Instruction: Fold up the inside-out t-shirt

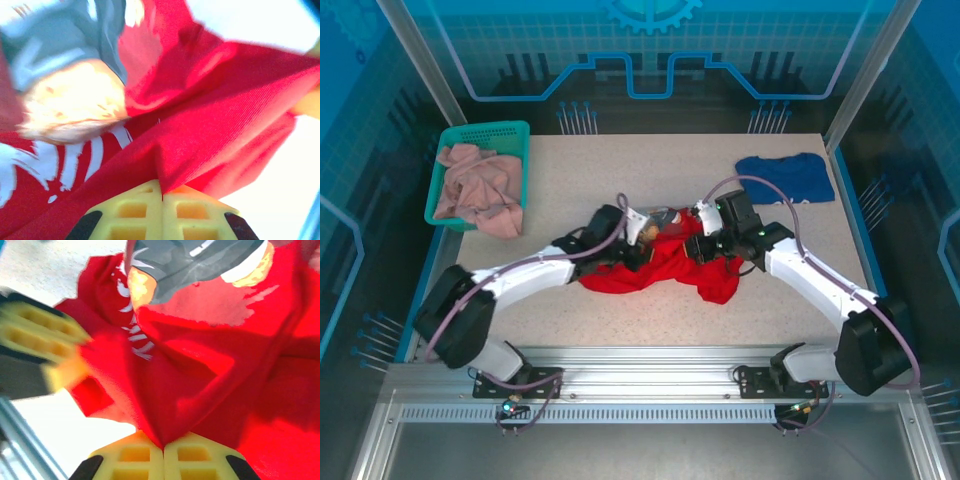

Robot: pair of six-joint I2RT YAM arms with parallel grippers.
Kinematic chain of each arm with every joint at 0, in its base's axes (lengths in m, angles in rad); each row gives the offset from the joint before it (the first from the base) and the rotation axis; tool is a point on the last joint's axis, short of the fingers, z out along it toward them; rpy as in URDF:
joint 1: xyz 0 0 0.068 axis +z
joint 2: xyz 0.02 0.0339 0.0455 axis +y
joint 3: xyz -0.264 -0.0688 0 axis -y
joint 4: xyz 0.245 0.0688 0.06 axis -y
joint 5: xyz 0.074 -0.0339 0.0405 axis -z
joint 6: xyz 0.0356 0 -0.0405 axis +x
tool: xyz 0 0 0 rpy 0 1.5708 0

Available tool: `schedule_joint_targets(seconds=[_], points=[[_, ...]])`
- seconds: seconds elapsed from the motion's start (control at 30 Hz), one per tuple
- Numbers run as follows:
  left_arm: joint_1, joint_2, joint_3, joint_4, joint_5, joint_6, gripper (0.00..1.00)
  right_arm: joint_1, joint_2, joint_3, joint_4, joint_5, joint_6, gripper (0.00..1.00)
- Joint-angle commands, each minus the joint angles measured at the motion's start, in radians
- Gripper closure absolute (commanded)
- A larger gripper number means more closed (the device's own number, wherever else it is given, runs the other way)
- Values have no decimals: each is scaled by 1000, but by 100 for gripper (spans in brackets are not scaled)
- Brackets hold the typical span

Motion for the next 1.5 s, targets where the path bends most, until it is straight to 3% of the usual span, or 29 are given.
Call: schedule_joint_targets(seconds=[0.0,0.2,0.47,0.57,0.77,0.9,1.0,1.1,1.2,1.27,1.37,1.47], points=[[52,-158,-7,-7,254,-199,100,57,-49,46,-78,239,-118,90],[76,-249,7,-75,303,-317,100,134,-62,74,-66,417,-113,73],[82,-230,30,-94,292,-336,100,261,-243,-115,100,207,-173,52],[83,-223,39,-101,297,-333,100,318,-240,-175,171,240,-176,46],[83,-242,34,-112,296,-325,100,314,-83,-180,344,292,-212,38],[90,-257,26,-129,284,-311,100,279,36,-129,448,216,-227,45],[114,-273,9,-132,257,-309,100,249,80,-87,438,126,-225,79],[153,-283,-3,-168,128,-285,100,208,16,-103,360,-104,-255,99],[176,-258,1,-185,-51,-242,100,139,-43,-137,326,-431,-217,100],[177,-220,12,-167,-122,-199,100,107,-49,-147,338,-579,-183,100],[176,-170,37,-156,-189,-152,94,85,-33,-136,346,-645,-163,100],[171,-172,43,-183,-208,-129,76,57,-12,-125,384,-666,-125,100]])
